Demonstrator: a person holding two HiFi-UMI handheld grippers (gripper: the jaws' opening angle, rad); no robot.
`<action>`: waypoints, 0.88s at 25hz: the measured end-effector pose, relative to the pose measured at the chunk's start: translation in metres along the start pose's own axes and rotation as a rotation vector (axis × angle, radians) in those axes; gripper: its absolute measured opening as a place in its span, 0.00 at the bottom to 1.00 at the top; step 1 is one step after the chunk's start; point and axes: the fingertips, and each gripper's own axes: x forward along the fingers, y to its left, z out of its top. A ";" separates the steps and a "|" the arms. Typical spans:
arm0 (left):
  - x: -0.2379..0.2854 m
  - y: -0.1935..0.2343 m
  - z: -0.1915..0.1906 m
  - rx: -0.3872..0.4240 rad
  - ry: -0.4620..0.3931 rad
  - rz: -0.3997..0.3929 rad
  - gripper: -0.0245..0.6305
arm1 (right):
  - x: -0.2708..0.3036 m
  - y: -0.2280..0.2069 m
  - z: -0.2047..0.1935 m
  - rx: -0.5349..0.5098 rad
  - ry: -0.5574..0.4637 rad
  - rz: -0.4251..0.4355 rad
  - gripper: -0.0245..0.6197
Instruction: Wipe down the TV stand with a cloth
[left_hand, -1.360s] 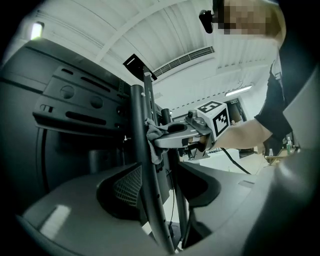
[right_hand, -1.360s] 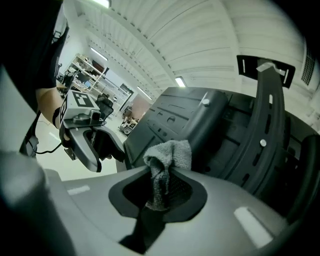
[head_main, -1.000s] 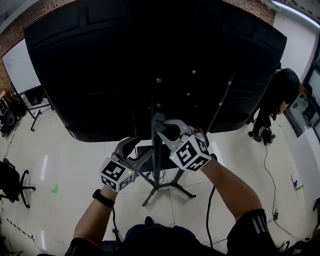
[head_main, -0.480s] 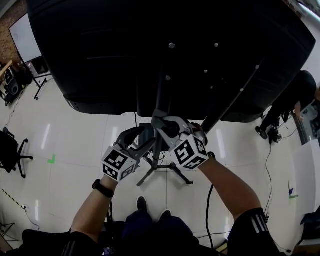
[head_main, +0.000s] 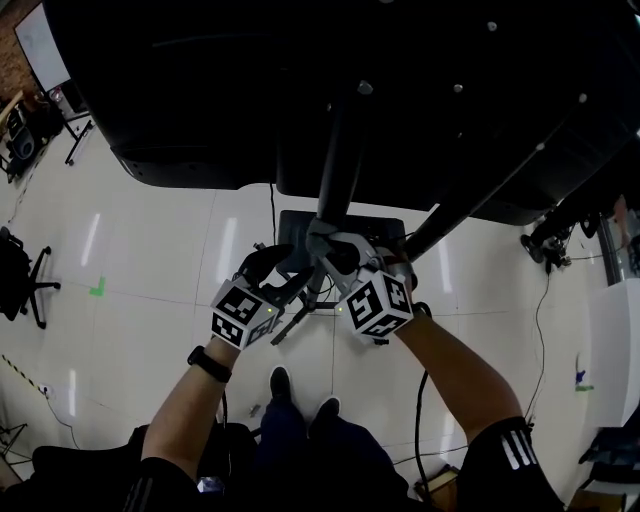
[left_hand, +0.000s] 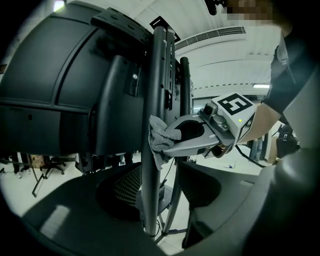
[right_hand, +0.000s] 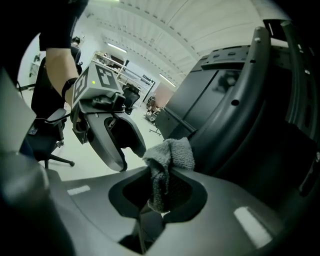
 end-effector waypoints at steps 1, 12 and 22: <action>0.002 -0.001 -0.010 -0.008 0.009 -0.003 0.41 | 0.004 0.006 -0.008 0.000 0.010 0.005 0.12; 0.035 0.003 -0.116 -0.047 0.104 -0.033 0.44 | 0.060 0.073 -0.091 0.029 0.078 0.063 0.12; 0.053 0.008 -0.226 -0.095 0.215 -0.054 0.45 | 0.108 0.132 -0.163 0.084 0.131 0.108 0.12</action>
